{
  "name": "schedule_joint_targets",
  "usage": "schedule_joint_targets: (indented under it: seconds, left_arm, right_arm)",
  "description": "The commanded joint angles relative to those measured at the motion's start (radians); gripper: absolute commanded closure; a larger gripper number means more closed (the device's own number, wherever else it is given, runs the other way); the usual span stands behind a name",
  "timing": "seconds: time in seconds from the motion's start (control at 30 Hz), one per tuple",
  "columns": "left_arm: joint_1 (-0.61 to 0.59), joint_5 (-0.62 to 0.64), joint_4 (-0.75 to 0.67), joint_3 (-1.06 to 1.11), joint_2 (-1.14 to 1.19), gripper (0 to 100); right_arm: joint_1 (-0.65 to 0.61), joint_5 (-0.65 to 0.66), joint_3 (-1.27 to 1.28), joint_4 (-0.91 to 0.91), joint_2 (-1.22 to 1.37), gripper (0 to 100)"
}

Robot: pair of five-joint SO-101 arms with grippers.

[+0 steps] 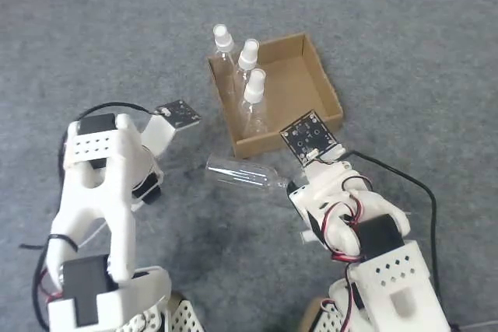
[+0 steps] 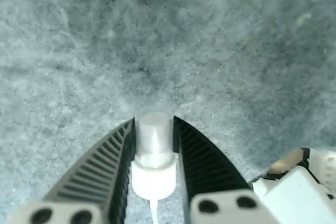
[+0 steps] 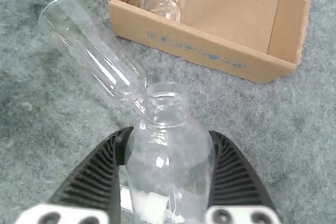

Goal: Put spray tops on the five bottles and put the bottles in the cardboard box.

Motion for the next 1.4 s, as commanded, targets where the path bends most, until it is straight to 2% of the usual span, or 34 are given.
schedule_joint_targets:
  seconds: [0.0, 0.3, 0.7, 0.83, 1.37]
  left_arm:
    - [0.002, 0.015, 0.012, -0.056, -0.021, 99]
    - [0.003, 0.051, 0.034, -0.045, -0.285, 99]
    - [0.003, 0.078, 0.081, -0.047, -0.428, 99]
    - [0.003, 0.141, 0.083, -0.047, -0.493, 99]
    - [0.003, 0.146, 0.081, -0.047, -0.532, 99]
  right_arm:
    - [0.004, 0.018, -0.008, -0.008, -0.025, 93.2]
    - [0.002, 0.020, 0.018, -0.039, -0.035, 93.2]
    - [0.001, 0.015, 0.018, -0.039, -0.035, 93.2]
    - [-0.002, 0.014, 0.018, -0.038, -0.035, 93.2]
    - [-0.004, 0.012, 0.018, -0.038, -0.035, 93.2]
